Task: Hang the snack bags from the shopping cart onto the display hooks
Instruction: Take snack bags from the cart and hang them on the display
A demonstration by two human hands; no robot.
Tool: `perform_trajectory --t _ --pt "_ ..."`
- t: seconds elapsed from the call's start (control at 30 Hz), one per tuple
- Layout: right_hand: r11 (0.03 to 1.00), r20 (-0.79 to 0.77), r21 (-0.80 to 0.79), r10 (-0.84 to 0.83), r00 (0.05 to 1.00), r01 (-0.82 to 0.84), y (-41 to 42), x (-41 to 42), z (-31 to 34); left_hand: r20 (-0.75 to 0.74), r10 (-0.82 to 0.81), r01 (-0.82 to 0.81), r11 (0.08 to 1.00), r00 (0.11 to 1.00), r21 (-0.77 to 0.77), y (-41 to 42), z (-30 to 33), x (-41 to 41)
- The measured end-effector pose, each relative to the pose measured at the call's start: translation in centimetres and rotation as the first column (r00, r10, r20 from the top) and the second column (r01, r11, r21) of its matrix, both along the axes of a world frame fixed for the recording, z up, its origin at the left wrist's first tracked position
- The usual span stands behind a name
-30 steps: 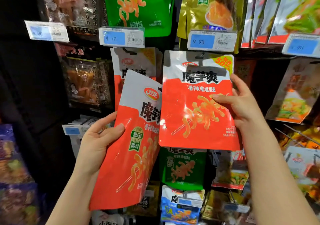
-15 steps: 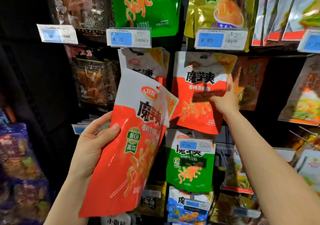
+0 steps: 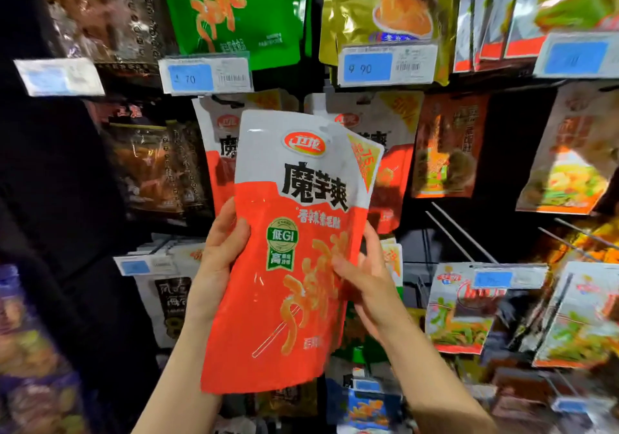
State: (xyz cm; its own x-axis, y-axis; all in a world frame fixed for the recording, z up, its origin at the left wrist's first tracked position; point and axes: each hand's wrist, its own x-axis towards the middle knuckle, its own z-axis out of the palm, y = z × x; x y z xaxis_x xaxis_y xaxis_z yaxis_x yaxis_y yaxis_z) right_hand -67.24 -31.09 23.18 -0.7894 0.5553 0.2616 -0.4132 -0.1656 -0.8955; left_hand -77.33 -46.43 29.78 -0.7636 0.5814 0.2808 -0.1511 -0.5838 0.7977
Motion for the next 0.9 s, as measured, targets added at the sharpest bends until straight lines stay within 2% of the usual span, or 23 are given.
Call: perform_trajectory --t 0.13,0.27,0.4,0.5,0.6,0.67,0.73,0.8,0.9 --pt "0.996 -0.021 0.051 -0.070 0.997 0.071 1.0 1.5 0.2 -0.056 0.170 -0.175 0.979 0.984 -0.108 0.6 -1.1 -1.9" --pt "0.981 -0.023 0.099 -0.165 0.986 0.166 2.3 3.4 0.2 0.048 0.100 -0.094 0.990 0.994 -0.108 1.3 -3.3 -0.8" --pt "0.960 -0.026 0.125 -0.251 0.968 0.252 4.2 5.2 1.1 -0.116 0.095 -0.111 0.984 0.989 -0.140 2.1 -3.8 -1.0" --pt "0.952 -0.015 0.174 -0.253 0.967 0.252 5.5 5.6 2.0 -0.223 0.064 -0.108 0.975 0.973 -0.192 2.4 -4.8 -1.7" --pt "0.958 0.008 0.168 -0.235 0.972 0.231 5.5 5.6 2.0 -0.229 0.026 -0.072 0.978 0.973 -0.197 2.7 -5.4 -1.6" --pt "0.962 0.010 0.157 -0.228 0.974 0.224 5.3 5.6 1.6 -0.246 0.059 -0.109 0.975 0.968 -0.196 2.9 -5.8 -1.7" --pt "0.962 0.017 0.150 -0.232 0.973 0.227 5.2 5.7 1.2 -0.346 0.139 -0.229 0.945 0.928 -0.234 2.9 -6.6 -2.4" --pt "0.961 0.026 0.144 -0.241 0.970 0.235 5.2 5.9 1.2 -0.495 0.188 -0.368 0.881 0.848 -0.296 2.9 -7.1 -3.1" --pt "0.956 0.035 0.142 -0.265 0.964 0.257 5.3 6.4 1.6 -0.687 0.165 -0.534 0.761 0.708 -0.368 3.1 -8.2 -3.9"
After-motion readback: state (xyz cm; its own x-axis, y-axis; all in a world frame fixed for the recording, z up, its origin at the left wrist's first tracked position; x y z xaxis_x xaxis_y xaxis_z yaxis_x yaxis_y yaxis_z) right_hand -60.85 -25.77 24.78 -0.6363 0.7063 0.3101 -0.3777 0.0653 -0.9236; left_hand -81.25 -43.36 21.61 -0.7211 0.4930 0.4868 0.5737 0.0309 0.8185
